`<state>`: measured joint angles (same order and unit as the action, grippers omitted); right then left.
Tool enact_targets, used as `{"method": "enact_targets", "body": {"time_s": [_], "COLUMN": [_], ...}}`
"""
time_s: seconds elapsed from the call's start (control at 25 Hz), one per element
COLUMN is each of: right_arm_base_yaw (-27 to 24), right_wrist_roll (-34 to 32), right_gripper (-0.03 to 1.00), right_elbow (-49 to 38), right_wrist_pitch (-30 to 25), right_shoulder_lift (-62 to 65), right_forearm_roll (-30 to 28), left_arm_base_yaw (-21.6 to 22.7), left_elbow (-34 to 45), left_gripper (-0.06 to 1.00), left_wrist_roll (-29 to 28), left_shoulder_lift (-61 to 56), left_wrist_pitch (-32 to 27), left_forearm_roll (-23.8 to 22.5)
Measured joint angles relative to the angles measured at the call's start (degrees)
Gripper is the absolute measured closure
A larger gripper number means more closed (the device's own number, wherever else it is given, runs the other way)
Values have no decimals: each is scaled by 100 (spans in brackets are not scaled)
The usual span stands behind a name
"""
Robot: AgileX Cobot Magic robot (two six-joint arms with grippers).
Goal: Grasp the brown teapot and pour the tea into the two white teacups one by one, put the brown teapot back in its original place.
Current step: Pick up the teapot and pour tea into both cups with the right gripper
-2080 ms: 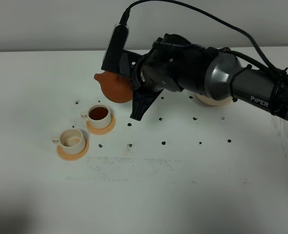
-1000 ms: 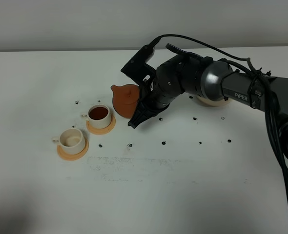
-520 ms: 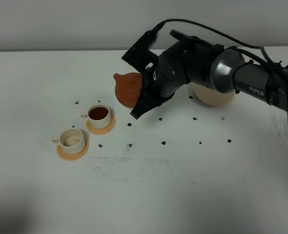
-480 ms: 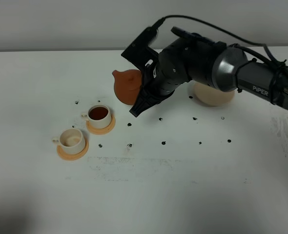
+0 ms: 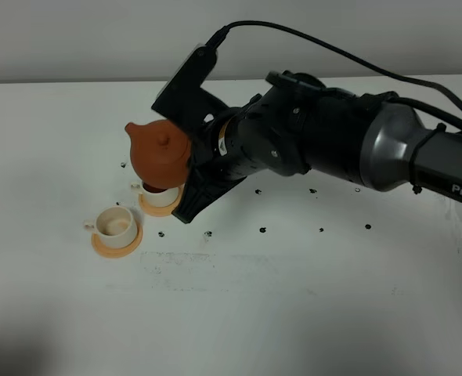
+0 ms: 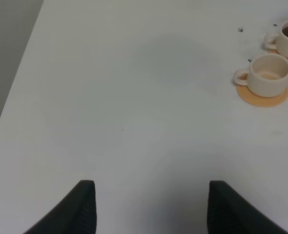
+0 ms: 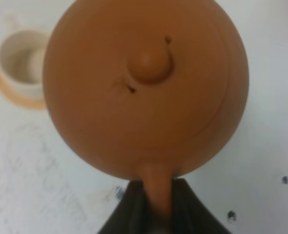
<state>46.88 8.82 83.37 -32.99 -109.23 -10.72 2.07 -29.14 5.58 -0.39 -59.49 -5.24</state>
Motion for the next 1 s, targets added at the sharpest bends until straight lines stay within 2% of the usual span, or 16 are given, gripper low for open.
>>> {"method": "enact_targets", "body": {"time_s": [0.2, 0.4, 0.72, 1.0], "right_arm_base_yaw": [439, 750, 812, 812], "right_wrist_roll": [-35, -415, -1016, -1476], "right_gripper": [88, 88, 88, 88], "right_elbow": [-386, -428, -42, 21], "right_wrist_pitch": [33, 59, -236, -237], "right_shoulder_lift": [0, -107, -702, -778], "right_forearm_roll": [-387, -1014, -1889, -2531], "left_arm_base_yaw": [0, 0, 0, 0], "left_elbow": [0, 0, 0, 0], "left_gripper": [44, 44, 44, 44], "left_wrist_roll": [0, 0, 0, 0], "left_shoulder_lift": [0, 0, 0, 0], "left_wrist_pitch": [0, 0, 0, 0], "left_forearm_roll": [0, 0, 0, 0]}}
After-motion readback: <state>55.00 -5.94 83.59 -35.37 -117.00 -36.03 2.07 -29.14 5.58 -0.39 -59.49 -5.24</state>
